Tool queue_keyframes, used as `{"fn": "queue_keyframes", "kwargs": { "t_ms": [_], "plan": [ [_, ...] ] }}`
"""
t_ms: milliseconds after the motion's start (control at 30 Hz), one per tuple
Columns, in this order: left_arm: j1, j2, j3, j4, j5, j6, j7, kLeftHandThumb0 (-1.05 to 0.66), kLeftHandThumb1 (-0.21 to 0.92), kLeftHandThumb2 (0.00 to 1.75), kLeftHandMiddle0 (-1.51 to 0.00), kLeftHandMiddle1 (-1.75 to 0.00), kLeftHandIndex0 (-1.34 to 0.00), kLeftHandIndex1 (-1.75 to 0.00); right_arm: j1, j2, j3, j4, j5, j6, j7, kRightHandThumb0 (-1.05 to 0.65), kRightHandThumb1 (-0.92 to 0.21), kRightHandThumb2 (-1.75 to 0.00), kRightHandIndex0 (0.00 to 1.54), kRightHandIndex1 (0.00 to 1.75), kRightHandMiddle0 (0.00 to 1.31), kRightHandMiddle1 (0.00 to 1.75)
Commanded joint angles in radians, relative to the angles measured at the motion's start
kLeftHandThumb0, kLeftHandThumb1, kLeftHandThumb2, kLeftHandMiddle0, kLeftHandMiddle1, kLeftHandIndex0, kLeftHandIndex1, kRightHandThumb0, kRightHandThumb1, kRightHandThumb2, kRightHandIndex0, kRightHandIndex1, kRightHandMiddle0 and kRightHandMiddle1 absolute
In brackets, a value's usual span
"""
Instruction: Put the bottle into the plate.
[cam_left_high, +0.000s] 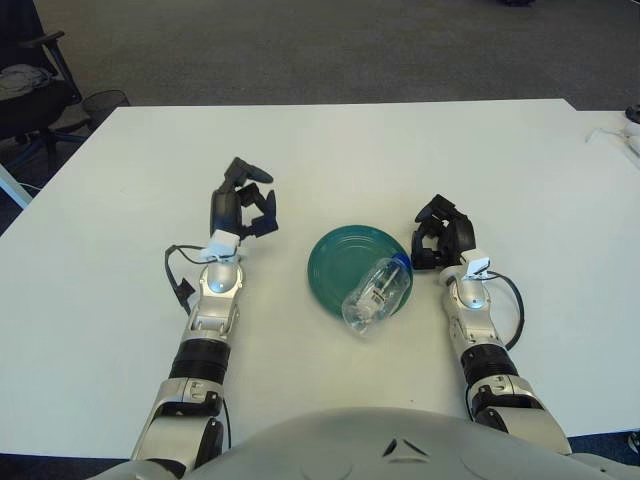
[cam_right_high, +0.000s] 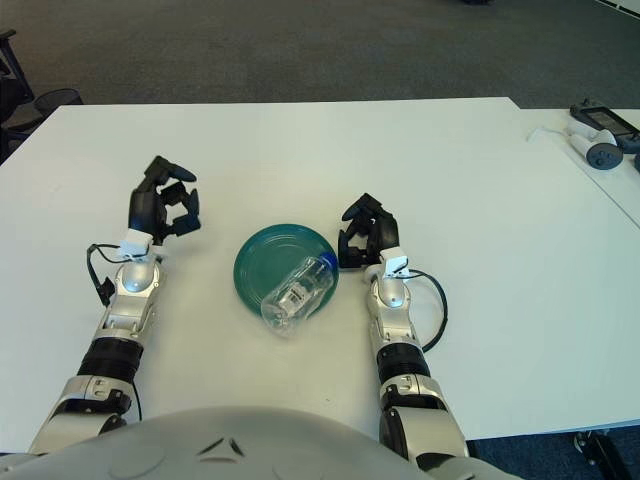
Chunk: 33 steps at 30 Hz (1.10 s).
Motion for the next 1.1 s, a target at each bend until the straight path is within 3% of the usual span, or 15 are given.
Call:
{"fn": "queue_keyframes", "kwargs": {
  "t_ms": [0, 233, 700, 1067],
  "plan": [
    [0.006, 0.005, -0.020, 0.061, 0.075, 0.030, 0.046, -0.48, 0.29, 1.34, -1.19, -1.75, -0.62, -1.75, 0.160, 0.050, 0.025, 0.124, -0.002, 0.125, 0.000, -0.01, 0.12, -1.73, 0.93, 1.75, 0.81, 1.53],
    [-0.011, 0.005, -0.048, 0.158, 0.140, 0.056, 0.086, -0.48, 0.27, 1.37, -1.21, -1.75, -0.64, -1.75, 0.159, 0.052, 0.026, 0.126, -0.005, 0.130, -0.008, -0.01, 0.11, -1.75, 0.92, 1.75, 0.78, 1.60],
    [-0.158, -0.012, -0.068, 0.613, 0.139, -0.085, 0.193, -0.49, 0.26, 1.38, -1.22, -1.75, -0.65, -1.75, 0.156, 0.047, 0.021, 0.144, 0.002, 0.113, 0.003, 0.00, 0.08, -1.75, 0.90, 1.75, 0.71, 1.70],
    [-0.196, -0.061, -0.062, 0.717, 0.094, -0.092, 0.216, -0.49, 0.25, 1.39, -1.22, -1.75, -0.66, -1.75, 0.159, 0.047, 0.022, 0.144, -0.002, 0.111, -0.005, 0.00, 0.07, -1.75, 0.89, 1.74, 0.69, 1.73]
  ]
}}
